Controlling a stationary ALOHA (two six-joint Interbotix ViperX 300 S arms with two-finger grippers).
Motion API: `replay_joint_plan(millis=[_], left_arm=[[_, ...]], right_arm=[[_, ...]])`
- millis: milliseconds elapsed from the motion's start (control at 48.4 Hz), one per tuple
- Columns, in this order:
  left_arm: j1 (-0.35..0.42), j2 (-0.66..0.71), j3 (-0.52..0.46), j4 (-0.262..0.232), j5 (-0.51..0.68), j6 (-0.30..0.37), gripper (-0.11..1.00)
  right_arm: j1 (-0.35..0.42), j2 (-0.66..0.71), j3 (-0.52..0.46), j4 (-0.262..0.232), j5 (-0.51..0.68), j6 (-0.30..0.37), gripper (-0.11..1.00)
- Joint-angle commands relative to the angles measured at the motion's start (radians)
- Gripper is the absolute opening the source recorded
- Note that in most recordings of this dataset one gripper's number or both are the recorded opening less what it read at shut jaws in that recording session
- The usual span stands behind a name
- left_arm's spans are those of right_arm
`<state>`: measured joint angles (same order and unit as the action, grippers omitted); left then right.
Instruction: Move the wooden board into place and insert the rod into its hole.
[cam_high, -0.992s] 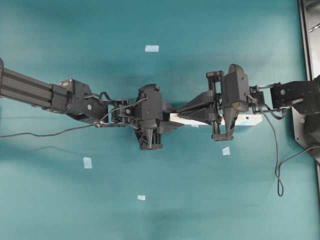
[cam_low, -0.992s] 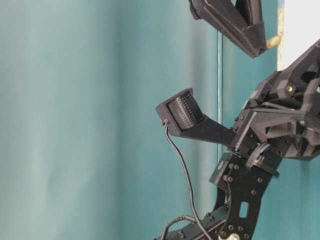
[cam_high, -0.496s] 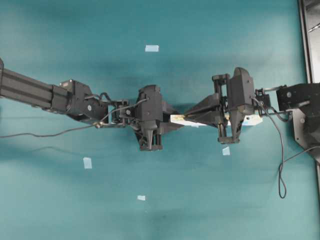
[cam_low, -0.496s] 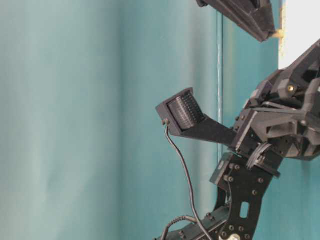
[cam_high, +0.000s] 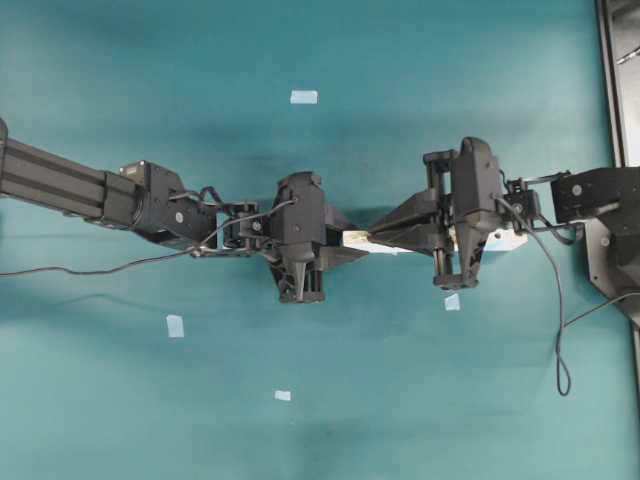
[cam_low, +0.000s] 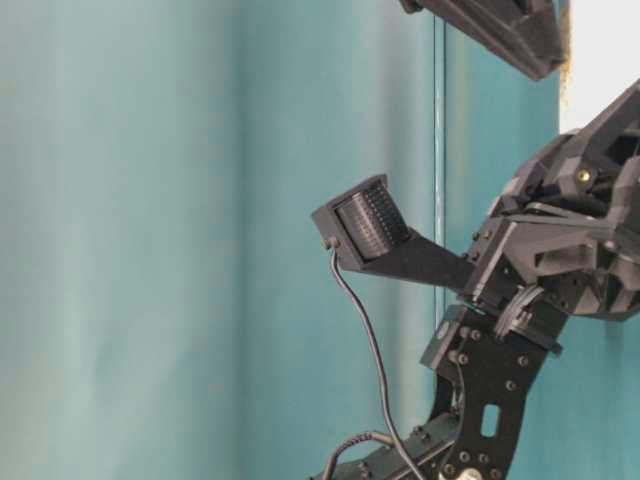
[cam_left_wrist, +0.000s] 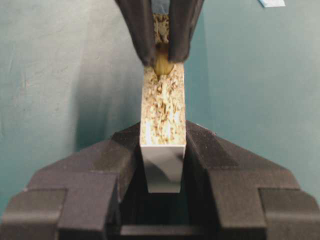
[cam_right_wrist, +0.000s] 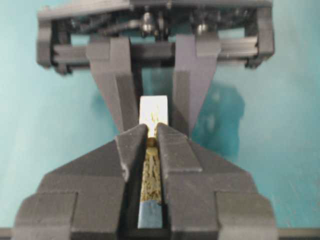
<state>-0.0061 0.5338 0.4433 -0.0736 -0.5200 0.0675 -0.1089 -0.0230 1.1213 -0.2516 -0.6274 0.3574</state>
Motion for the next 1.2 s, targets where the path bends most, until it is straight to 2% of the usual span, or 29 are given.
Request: replay_joint_plan(millis=[0, 269, 393, 682, 848, 889, 930, 1116, 1178], left_arm=[[-0.021, -0.025, -0.006, 0.005, 0.003, -0.002, 0.22], [-0.015, -0.026, -0.003, 0.005, 0.003, 0.0, 0.22], [-0.017, -0.026, -0.003, 0.005, 0.005, 0.0, 0.22], [-0.015, -0.026, -0.006, 0.005, 0.009, 0.0, 0.22], [-0.015, -0.026, -0.009, 0.005, 0.038, -0.002, 0.22], [-0.015, -0.028, -0.009, 0.005, 0.041, -0.002, 0.22], [-0.015, -0.029, -0.009, 0.005, 0.046, -0.002, 0.22], [-0.017, -0.037, -0.011, 0.005, 0.057, -0.002, 0.22], [-0.015, -0.038, -0.009, 0.005, 0.063, -0.002, 0.22]], right_arm=[[0.008, -0.003, -0.003, 0.0, 0.052, -0.002, 0.08], [0.017, -0.005, -0.003, 0.0, 0.084, 0.006, 0.08], [0.018, -0.014, -0.009, 0.0, 0.084, 0.032, 0.08], [0.034, -0.028, -0.011, -0.032, 0.086, 0.049, 0.08], [0.035, -0.041, -0.02, -0.031, 0.095, 0.049, 0.08], [0.035, -0.043, -0.023, -0.028, 0.11, 0.049, 0.13], [0.035, -0.048, -0.031, -0.028, 0.137, 0.051, 0.22], [0.035, -0.117, -0.066, -0.032, 0.268, 0.04, 0.73], [0.035, -0.155, -0.074, -0.032, 0.305, 0.038, 0.78]])
